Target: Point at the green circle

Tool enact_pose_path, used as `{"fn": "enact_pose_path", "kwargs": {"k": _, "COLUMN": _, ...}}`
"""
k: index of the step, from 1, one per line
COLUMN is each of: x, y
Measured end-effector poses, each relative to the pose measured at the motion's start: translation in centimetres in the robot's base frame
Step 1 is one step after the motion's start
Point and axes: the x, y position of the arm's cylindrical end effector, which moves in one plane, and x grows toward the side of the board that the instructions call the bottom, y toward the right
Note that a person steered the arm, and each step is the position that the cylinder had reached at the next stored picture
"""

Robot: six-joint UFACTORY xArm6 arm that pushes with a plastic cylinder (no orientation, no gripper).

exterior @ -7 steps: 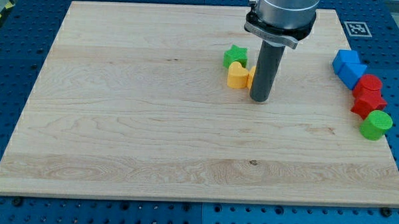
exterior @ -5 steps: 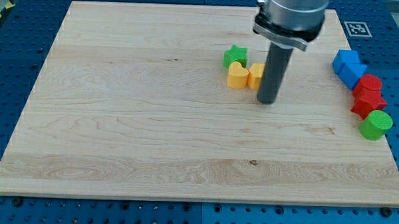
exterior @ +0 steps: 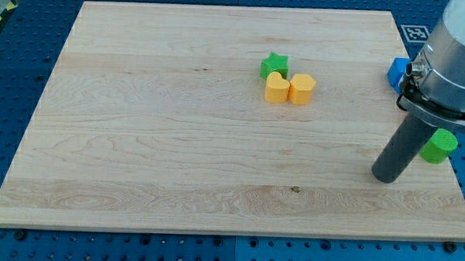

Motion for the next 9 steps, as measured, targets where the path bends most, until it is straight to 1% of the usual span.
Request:
{"fn": "enact_pose_path", "kwargs": {"k": 2, "x": 0.7, "y": 0.0}}
{"fn": "enact_pose_path", "kwargs": {"k": 3, "x": 1.6, "y": 1.0}}
{"fn": "enact_pose_path", "kwargs": {"k": 4, "x": 3.8, "y": 4.5}}
{"fn": "enact_pose_path", "kwargs": {"k": 6, "x": 6.1, "y": 11.9}}
{"fn": "enact_pose_path", "kwargs": {"k": 7, "x": 5.7, "y": 14.5}}
{"fn": "enact_pose_path", "kwargs": {"k": 8, "x": 4.4, "y": 14.7}}
{"fn": "enact_pose_path", "kwargs": {"k": 9, "x": 2.0, "y": 14.7}}
